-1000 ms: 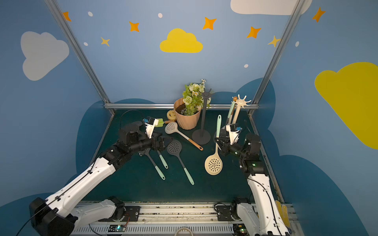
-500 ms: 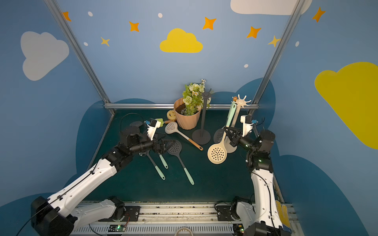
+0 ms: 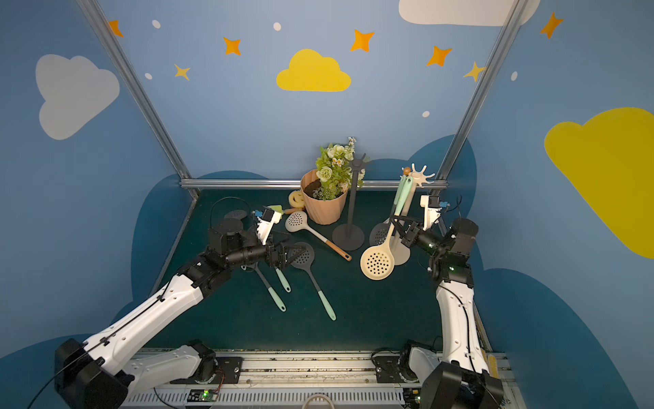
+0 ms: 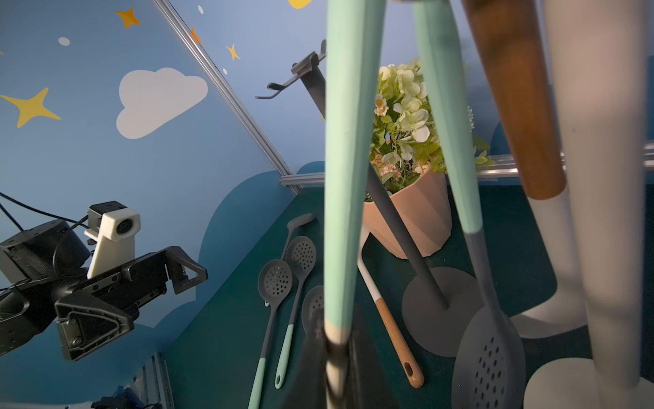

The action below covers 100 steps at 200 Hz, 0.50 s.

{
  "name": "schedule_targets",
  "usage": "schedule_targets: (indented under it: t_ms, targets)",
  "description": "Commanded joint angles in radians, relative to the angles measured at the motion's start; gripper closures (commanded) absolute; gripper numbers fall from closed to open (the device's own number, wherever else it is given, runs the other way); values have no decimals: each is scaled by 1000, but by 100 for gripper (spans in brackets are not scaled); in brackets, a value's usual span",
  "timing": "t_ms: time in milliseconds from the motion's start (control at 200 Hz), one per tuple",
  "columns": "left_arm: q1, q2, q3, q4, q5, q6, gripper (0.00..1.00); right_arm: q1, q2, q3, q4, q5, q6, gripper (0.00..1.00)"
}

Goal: Hang the skimmer on the kitchen utensil rack
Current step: Hang the skimmer on the rack.

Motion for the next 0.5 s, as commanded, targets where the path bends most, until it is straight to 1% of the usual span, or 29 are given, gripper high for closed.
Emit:
schedule_targets:
  t_ms: [0, 496]
  targets:
    - [-4, 0, 5, 23, 19, 11, 0, -8, 16, 37, 17, -18, 12, 100]
    - [-16, 1, 5, 9, 15, 28, 0, -14, 40, -21, 23, 14, 25, 100]
